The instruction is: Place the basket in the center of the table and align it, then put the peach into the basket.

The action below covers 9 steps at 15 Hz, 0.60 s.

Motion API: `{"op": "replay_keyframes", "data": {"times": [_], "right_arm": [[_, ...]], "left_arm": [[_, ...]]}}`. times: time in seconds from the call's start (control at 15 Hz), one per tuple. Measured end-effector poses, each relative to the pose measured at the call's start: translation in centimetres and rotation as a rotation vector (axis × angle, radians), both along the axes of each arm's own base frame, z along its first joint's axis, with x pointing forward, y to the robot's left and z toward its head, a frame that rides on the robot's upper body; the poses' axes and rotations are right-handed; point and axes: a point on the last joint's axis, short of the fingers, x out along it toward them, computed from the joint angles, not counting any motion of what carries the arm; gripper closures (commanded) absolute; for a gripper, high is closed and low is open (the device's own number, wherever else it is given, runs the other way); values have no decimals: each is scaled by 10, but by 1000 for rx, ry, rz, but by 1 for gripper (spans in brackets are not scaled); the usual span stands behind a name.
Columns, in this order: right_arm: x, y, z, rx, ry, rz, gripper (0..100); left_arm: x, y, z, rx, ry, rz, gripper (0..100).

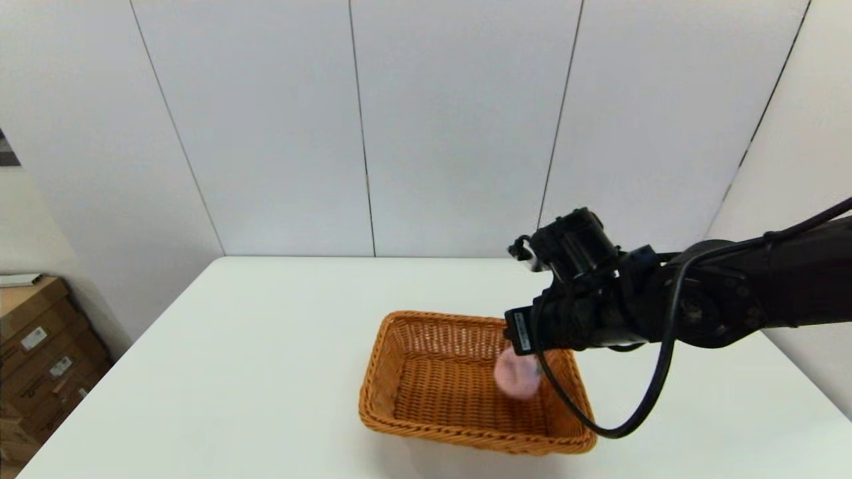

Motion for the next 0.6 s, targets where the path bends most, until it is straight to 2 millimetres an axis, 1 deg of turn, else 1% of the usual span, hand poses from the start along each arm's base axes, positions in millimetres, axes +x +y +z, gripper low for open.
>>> {"op": "replay_keyframes", "data": {"times": [0.2, 0.33, 0.4, 0.47, 0.6], "right_arm": [[4, 4, -7, -7, 17, 1, 0], [6, 2, -8, -6, 21, -12, 0], [8, -3, -7, -2, 19, -28, 0], [11, -12, -5, 2, 18, -53, 0], [18, -41, 1, 22, 21, -110, 0]], "left_arm": [[0, 0, 0, 1, 0, -2, 0], [0, 0, 0, 1, 0, -1, 0], [0, 0, 0, 1, -1, -1, 0], [0, 0, 0, 0, -1, -1, 0], [0, 0, 0, 0, -1, -1, 0]]}}
